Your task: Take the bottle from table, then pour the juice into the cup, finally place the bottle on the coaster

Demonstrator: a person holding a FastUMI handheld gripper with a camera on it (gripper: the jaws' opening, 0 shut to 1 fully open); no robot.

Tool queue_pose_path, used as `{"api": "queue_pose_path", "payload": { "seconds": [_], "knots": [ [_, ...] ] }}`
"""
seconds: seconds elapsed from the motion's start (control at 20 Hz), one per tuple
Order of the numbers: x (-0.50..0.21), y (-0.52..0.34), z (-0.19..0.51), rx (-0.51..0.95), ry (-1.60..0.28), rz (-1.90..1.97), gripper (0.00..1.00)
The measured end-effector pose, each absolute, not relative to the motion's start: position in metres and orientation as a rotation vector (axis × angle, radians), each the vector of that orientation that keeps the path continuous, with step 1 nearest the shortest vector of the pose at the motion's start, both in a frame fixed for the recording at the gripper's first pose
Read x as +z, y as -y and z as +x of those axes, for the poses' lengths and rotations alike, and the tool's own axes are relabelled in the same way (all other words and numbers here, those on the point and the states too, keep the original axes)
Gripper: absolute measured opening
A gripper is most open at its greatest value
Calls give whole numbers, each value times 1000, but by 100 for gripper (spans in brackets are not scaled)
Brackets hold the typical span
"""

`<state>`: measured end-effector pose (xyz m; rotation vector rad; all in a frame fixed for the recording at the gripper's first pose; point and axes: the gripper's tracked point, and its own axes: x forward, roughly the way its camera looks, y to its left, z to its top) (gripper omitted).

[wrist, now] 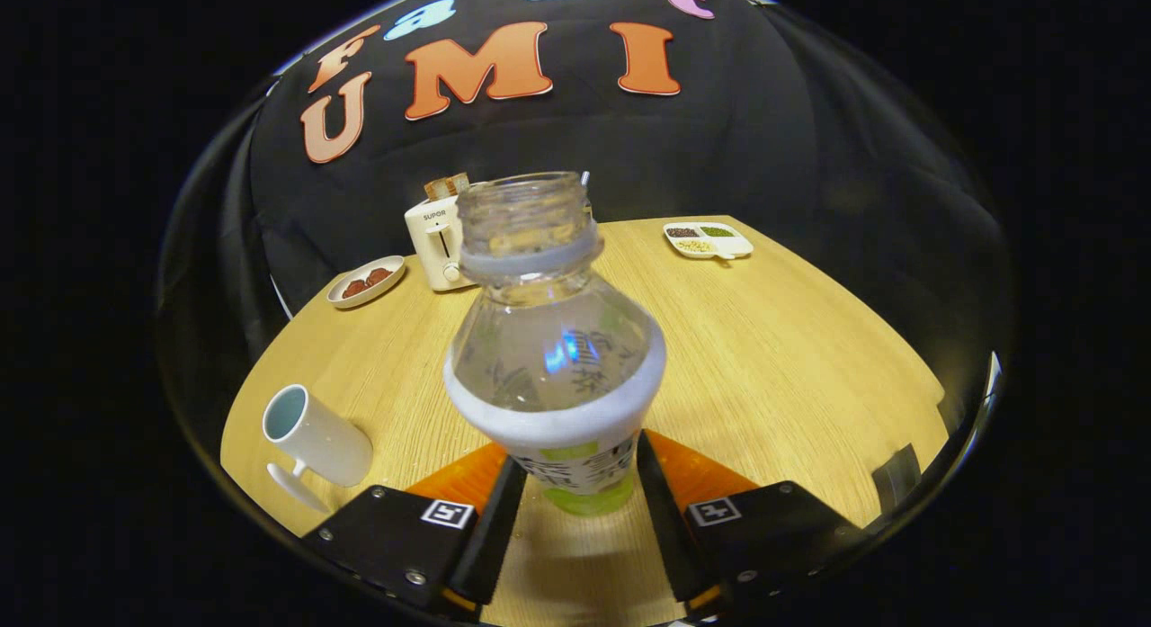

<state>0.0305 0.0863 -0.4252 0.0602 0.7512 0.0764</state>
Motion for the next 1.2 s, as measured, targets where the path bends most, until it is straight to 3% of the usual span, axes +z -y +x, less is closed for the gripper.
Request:
{"api": "queue_pose_path", "payload": {
  "seconds": [0.3, 0.8, 1.2],
  "knots": [
    [-412, -93, 31, 90, -762, 3, 59],
    [-355, -128, 36, 163, -676, -405, 58],
    [-349, -164, 34, 192, -658, -639, 58]
  ]
}}
